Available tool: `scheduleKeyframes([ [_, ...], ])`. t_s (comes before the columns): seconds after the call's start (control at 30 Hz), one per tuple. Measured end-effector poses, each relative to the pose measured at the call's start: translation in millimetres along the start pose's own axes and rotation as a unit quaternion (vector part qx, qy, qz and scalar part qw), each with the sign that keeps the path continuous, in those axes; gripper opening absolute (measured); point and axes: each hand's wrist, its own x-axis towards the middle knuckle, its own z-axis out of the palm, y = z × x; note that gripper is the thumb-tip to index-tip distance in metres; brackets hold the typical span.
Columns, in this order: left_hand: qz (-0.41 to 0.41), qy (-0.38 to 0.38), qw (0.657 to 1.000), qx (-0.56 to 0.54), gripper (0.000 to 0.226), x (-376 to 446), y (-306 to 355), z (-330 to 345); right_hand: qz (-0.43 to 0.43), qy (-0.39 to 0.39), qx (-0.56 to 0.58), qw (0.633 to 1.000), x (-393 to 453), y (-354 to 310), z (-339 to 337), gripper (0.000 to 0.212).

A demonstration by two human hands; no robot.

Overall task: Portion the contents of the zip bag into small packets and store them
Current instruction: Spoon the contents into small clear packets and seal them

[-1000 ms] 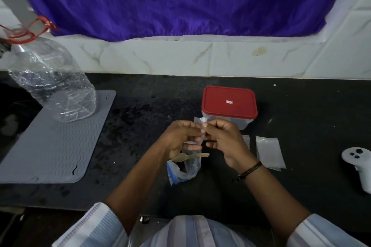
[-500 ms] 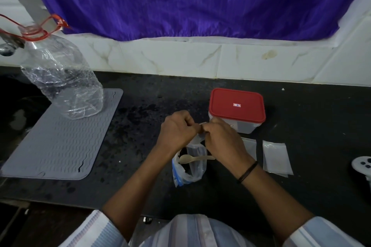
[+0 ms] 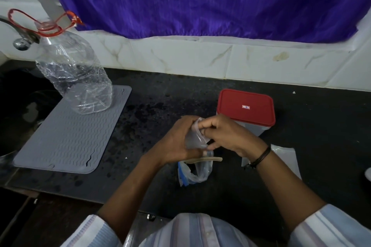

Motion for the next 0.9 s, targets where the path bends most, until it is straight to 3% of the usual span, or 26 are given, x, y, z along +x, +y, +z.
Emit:
scheduleKeyframes([
  [0.13,0.040,0.094,0.995,-0.012,0.040,-1,6,16,0.048,-0.088,-0.053,0.994,0,-10,-1,0.037],
  [0.3,0.020,0.115,0.993,-0.023,0.029,-5,4,22,0.009,-0.113,-0.106,0.988,-3,-12,2,0.028],
  [0.37,-0.007,0.155,0.988,-0.007,0.030,-5,4,22,-0.045,-0.063,-0.051,0.996,-4,-8,4,0.029],
  [0.43,-0.077,0.197,0.977,0.015,0.025,-4,2,18,-0.095,0.060,-0.012,0.994,-4,2,6,0.025],
  [0.53,-0.182,0.208,0.961,0.034,0.023,-6,-8,14,-0.096,0.221,-0.152,0.959,-7,34,9,0.023],
  [0.6,-0.238,0.199,0.950,0.047,0.027,-10,-13,15,-0.017,0.202,-0.264,0.943,-10,62,17,0.035],
  [0.7,-0.308,0.157,0.937,0.054,0.037,-16,-15,21,0.060,0.148,-0.251,0.955,-15,92,37,0.040],
  [0.8,-0.342,0.111,0.930,0.072,0.048,-19,-13,30,0.010,0.169,-0.198,0.966,-17,105,54,0.021],
  [0.9,-0.352,0.112,0.926,0.080,0.048,-22,-10,34,-0.020,0.186,-0.165,0.968,-15,103,61,0.013],
])
